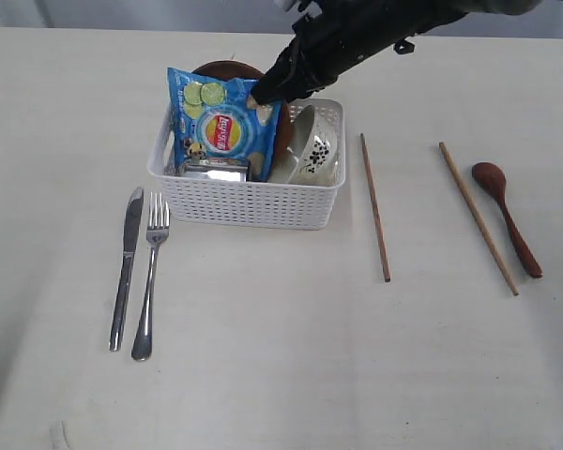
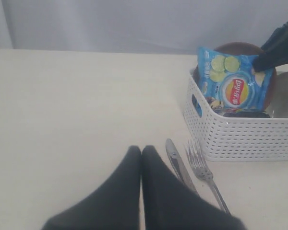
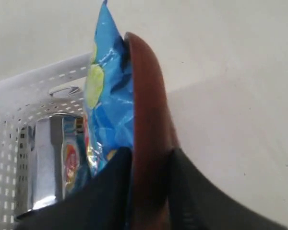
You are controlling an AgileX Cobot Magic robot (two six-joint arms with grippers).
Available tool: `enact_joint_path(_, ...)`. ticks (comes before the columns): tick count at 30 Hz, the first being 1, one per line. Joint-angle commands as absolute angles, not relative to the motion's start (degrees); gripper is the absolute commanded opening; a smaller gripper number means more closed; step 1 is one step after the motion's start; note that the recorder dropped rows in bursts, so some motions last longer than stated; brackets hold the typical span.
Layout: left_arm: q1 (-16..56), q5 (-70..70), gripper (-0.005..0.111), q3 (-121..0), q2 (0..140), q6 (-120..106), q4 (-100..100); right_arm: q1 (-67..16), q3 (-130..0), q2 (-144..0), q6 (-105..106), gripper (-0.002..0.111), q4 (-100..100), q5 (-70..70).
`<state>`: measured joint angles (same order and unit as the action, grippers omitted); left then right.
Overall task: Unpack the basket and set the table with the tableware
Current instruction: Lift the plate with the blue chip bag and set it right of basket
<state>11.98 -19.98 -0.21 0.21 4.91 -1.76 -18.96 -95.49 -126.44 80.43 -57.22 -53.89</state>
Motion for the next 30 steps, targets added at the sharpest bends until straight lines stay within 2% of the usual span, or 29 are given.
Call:
enact_joint_path(1,12.24,-19.85,0.000,0.00,0.00,4.73,-1.72,-17.91,-96.04,-126.22,80.99,-0.001,-56.09,-52.74)
enact_joint_path(15,12.24,-19.85,0.000,0.00,0.00,4.73,-1.72,-10.56,-104.88,-121.12,74.76,-0.001,-62.59,-58.38)
enact_joint_path(24,12.24,-19.85,0.000,0.00,0.00,4.73,-1.72,1.44,-109.16,-121.82,55.38,-0.001,-62.44,-55.65)
enact_joint_path(30,12.24,-19.85,0.000,0.00,0.00,4.73,-1.72,9.59,-109.15,-130.06,40.52,-0.001,-62.44,-56.69)
